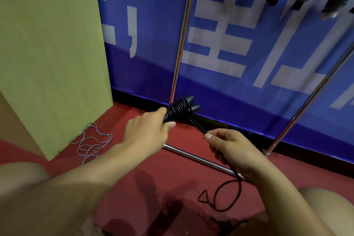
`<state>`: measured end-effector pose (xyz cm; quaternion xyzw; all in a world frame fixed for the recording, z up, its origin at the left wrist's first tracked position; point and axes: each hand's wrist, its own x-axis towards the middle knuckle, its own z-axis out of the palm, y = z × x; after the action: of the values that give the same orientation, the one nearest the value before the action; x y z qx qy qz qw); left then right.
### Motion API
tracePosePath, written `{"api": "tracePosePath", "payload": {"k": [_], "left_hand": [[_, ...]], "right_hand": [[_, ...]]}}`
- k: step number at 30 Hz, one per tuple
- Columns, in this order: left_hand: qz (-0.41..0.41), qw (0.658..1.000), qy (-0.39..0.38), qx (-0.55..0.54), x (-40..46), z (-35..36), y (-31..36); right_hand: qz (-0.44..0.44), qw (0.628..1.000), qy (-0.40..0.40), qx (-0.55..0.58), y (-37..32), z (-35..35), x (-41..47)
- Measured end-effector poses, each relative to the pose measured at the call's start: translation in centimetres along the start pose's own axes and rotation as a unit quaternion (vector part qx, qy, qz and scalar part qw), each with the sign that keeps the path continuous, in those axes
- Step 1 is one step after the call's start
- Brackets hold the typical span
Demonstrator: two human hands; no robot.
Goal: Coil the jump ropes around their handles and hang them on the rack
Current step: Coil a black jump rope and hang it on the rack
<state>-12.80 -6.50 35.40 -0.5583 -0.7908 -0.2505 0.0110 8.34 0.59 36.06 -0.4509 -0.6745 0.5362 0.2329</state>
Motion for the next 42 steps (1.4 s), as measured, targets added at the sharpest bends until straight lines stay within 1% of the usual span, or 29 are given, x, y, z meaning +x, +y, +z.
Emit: {"api": "tracePosePath", "payload": {"k": [2,4,7,10,13,14,16,19,21,24,26,28,30,32,36,38,40,42], "left_hand": [[-0.027,1.0,-0.004,0.008,0.5,-0.2,-0.5],[-0.044,0.999,-0.017,0.019,1.1,-0.2,-1.0],[-0.038,0.996,-0.07,0.04,1.1,0.1,-1.4],[0.014,0.985,-0.171,0.035,1.0,0.8,-1.6],[0.081,0.957,-0.279,0.013,0.7,1.5,-2.0],[0.097,0.95,-0.296,0.005,0.6,1.7,-2.0],[0.126,0.943,-0.307,-0.004,0.4,1.8,-1.8],[0.166,0.937,-0.308,-0.012,0.2,1.5,-1.5],[0.211,0.932,-0.293,-0.005,0.1,1.1,-1.1],[0.3,0.929,-0.214,0.024,-0.4,0.7,-0.5],[0.357,0.92,-0.158,-0.007,-0.7,0.7,-0.5],[0.409,0.903,-0.131,-0.03,-1.1,0.9,-0.4],[0.436,0.891,-0.113,-0.052,-1.6,1.0,-0.2],[0.452,0.885,-0.076,-0.079,-2.0,0.8,0.1],[0.449,0.886,0.0,-0.116,-2.1,0.4,0.5],[0.423,0.894,-0.001,-0.15,-2.4,0.7,0.8],[0.352,0.904,-0.037,-0.241,-2.7,0.7,1.2],[0.262,0.902,-0.066,-0.336,-2.6,0.6,1.5]], "right_hand": [[0.0,1.0,0.011,-0.028,0.1,-0.1,0.0],[-0.025,0.998,0.039,-0.047,0.1,-0.2,0.1],[-0.068,0.994,0.067,-0.05,0.0,0.0,-0.1],[-0.087,0.991,0.091,-0.043,-0.2,-0.1,-0.3],[-0.091,0.986,0.13,-0.056,0.0,-0.2,-0.2],[-0.089,0.984,0.141,-0.059,0.0,-0.3,-0.1],[-0.087,0.982,0.158,-0.055,0.2,-0.4,0.0],[-0.093,0.978,0.171,-0.068,0.2,-0.5,0.0],[-0.103,0.975,0.178,-0.088,0.2,-0.5,0.0],[-0.12,0.971,0.193,-0.079,-0.1,-0.6,-0.1],[-0.124,0.971,0.197,-0.05,-0.3,-0.8,0.1],[-0.119,0.974,0.193,-0.021,-0.4,-0.9,0.2],[-0.107,0.978,0.177,0.006,-0.5,-0.7,0.1],[-0.102,0.981,0.157,0.047,-0.7,-0.4,-0.2],[-0.1,0.98,0.124,0.123,-1.3,0.2,-0.6],[-0.084,0.98,0.095,0.153,-1.3,0.6,-0.7],[-0.073,0.974,0.075,0.2,-1.0,1.2,-0.5],[-0.053,0.973,0.096,0.203,-1.1,1.9,-0.2]]}}
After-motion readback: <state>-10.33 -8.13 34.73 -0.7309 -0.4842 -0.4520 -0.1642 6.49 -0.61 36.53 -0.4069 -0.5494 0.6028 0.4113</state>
